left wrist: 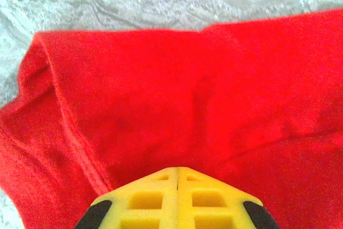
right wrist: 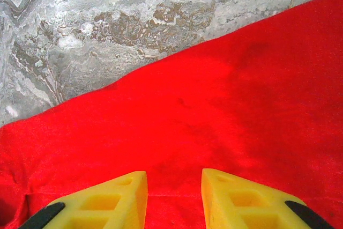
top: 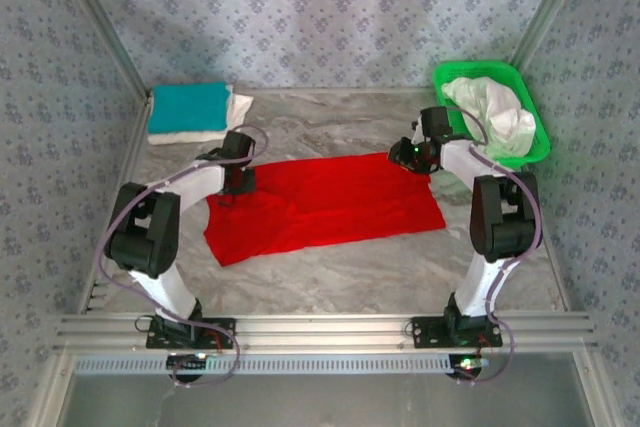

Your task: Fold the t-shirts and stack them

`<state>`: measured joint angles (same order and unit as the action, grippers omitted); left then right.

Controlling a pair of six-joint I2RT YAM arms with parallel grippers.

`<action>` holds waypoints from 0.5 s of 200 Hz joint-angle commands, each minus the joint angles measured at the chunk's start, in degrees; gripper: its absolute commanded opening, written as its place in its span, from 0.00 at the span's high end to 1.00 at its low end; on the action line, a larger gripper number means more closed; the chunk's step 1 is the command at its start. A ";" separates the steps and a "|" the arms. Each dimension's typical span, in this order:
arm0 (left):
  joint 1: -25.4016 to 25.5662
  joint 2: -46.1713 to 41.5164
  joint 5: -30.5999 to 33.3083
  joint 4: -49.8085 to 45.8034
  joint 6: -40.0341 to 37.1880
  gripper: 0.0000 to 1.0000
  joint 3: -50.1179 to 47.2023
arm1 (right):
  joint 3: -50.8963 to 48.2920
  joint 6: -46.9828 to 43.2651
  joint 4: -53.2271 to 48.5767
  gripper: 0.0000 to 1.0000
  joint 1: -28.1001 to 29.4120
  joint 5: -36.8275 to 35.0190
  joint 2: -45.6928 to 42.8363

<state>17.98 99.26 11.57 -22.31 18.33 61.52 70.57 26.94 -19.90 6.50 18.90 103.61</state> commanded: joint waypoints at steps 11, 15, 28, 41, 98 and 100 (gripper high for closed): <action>-1.92 2.88 2.55 0.39 -2.85 1.00 6.38 | 1.29 -1.27 -1.81 0.65 -0.58 0.29 0.22; -2.13 3.23 2.53 0.34 -2.98 1.00 6.93 | 1.33 -1.20 -1.81 0.65 -0.57 0.26 0.19; -2.50 4.09 2.42 1.17 -3.53 1.00 8.15 | 1.25 -1.19 -1.83 0.65 -0.73 0.35 0.19; -2.68 5.26 2.65 0.87 -4.35 1.00 9.94 | 1.25 -1.19 -1.98 0.66 -0.79 0.45 0.12; -3.93 -0.71 1.96 -1.91 1.89 0.74 5.44 | 0.72 -1.54 -2.40 0.65 -1.22 0.25 -0.39; -4.20 -1.13 1.68 -1.66 2.24 0.72 4.79 | 0.67 -1.54 -2.29 0.65 -1.23 0.26 -0.35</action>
<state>15.09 103.98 13.34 -22.46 16.78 71.55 70.57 26.50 -20.80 5.91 18.92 103.61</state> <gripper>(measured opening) 0.235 0.345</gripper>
